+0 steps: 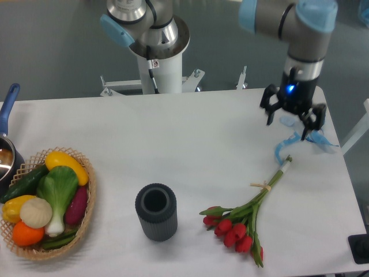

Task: Pick up the flowers from the table
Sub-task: 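Move the open gripper down toward the tulip stems, then lower the gripper onto the tulip stems and close it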

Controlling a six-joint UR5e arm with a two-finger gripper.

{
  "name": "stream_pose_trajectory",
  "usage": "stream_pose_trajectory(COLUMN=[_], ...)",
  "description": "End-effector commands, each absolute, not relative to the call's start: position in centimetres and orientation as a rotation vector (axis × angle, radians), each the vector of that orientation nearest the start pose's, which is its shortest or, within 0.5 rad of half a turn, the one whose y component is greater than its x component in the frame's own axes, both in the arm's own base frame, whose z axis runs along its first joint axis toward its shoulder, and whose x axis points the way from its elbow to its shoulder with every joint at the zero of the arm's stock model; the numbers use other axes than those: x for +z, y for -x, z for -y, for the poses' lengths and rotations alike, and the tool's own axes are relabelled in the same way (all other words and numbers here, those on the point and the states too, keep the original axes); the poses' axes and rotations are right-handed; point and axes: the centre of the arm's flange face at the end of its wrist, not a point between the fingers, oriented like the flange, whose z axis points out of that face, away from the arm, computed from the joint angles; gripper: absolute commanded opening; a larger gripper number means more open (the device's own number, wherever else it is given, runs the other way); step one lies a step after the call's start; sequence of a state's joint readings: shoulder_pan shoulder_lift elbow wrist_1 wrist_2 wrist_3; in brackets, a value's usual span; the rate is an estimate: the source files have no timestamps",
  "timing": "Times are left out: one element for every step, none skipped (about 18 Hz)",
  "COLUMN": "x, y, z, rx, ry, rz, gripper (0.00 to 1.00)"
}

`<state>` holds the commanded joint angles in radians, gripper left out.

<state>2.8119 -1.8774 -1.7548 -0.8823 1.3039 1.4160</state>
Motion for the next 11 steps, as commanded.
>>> stream_pose_trajectory(x=[29.9,28.5,27.4,26.5,25.5,25.0,24.3,23.7,23.1,22.7,22.2], y=[51.0,51.3,51.5,51.8,51.9,51.9,52.3,52.6,52.8,53.0,53.5], z=[-34.8,-36.0,-36.8,-37.4,-38.1,-38.8,-39.2,-39.4,-39.5,-39.7,-39.9], rx=[0.185,0.192,0.192,0.201,0.197,0.196,0.188,0.178,0.168,0.162,0.157], ry=[2.816,2.812,2.815,2.839,2.873,2.884,2.887,2.89,2.892,2.894,2.895], rz=[-0.271,-0.27,-0.274,-0.276,-0.275,-0.287,-0.29,-0.294,-0.296,-0.302,-0.302], gripper=[1.0,1.0,1.0,1.0,1.0,1.0,1.0,1.0,1.0,1.0,1.0])
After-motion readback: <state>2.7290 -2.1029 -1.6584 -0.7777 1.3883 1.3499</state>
